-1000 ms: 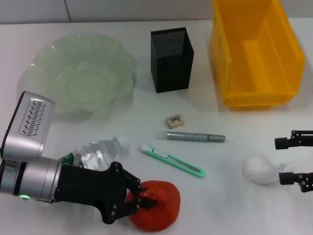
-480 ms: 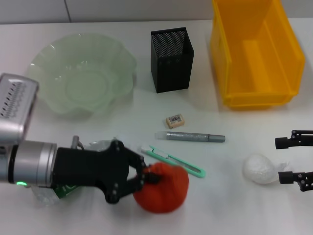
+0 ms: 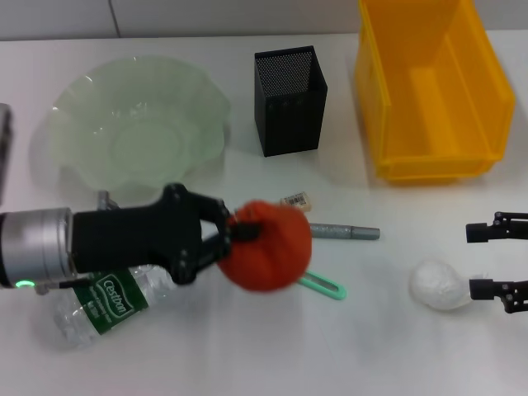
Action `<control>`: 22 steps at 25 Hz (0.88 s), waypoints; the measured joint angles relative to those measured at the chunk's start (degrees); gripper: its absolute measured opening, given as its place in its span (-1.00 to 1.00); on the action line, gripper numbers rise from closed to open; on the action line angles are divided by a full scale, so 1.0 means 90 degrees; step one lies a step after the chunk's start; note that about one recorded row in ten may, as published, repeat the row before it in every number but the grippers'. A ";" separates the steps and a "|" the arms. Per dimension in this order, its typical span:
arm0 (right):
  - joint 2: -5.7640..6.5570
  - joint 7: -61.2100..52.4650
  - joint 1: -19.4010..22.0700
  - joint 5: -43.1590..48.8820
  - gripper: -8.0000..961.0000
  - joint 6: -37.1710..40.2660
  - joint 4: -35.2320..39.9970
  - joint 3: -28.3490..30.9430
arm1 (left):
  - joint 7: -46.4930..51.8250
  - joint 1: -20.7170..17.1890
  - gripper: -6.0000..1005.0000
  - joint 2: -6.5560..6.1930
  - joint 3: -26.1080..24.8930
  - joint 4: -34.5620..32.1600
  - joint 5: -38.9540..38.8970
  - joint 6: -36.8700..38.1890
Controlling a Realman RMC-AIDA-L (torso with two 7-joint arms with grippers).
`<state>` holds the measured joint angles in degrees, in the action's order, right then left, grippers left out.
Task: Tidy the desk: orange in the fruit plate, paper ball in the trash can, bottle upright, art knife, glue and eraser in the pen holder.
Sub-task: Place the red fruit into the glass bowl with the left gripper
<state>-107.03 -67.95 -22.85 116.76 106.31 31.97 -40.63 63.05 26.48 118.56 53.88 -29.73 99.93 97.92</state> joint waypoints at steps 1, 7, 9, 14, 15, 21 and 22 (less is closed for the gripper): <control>-0.0001 0.0012 0.0006 0.0001 0.72 0.0000 0.0001 0.0025 | -0.0069 -0.0079 -0.87 -0.0002 -0.0008 0.0001 -0.0305 -0.0029; -0.0002 0.0041 0.0013 0.0004 0.72 -0.0047 -0.0002 0.0107 | -0.0310 -0.0276 -0.87 0.0003 -0.0013 0.0024 -0.1133 -0.0213; -0.0002 0.0043 0.0012 0.0005 0.72 -0.0066 0.0000 0.0109 | -0.0346 -0.0308 -0.87 0.0005 -0.0015 0.0109 -0.1445 -0.0413; -0.0002 0.0054 0.0005 0.0005 0.72 -0.0075 0.0014 0.0111 | -0.0487 -0.0300 -0.87 0.0005 -0.0027 0.0450 -0.2197 -0.1202; -0.0002 0.0055 0.0002 0.0005 0.72 -0.0075 0.0016 0.0110 | -0.0496 -0.0295 -0.87 0.0005 -0.0028 0.0477 -0.2250 -0.1271; -0.0002 0.0060 -0.0018 0.0005 0.72 -0.0148 0.0029 0.0105 | -0.0713 -0.0179 -0.87 0.0013 -0.0030 0.0803 -0.2875 -0.2096; -0.0002 0.0066 -0.0027 0.0005 0.72 -0.0151 0.0029 0.0100 | -0.0732 -0.0166 -0.87 0.0013 -0.0031 0.0818 -0.2968 -0.2214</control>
<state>-107.05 -67.36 -23.09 116.81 104.94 32.23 -39.72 56.47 24.99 118.68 53.61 -22.37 73.22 77.99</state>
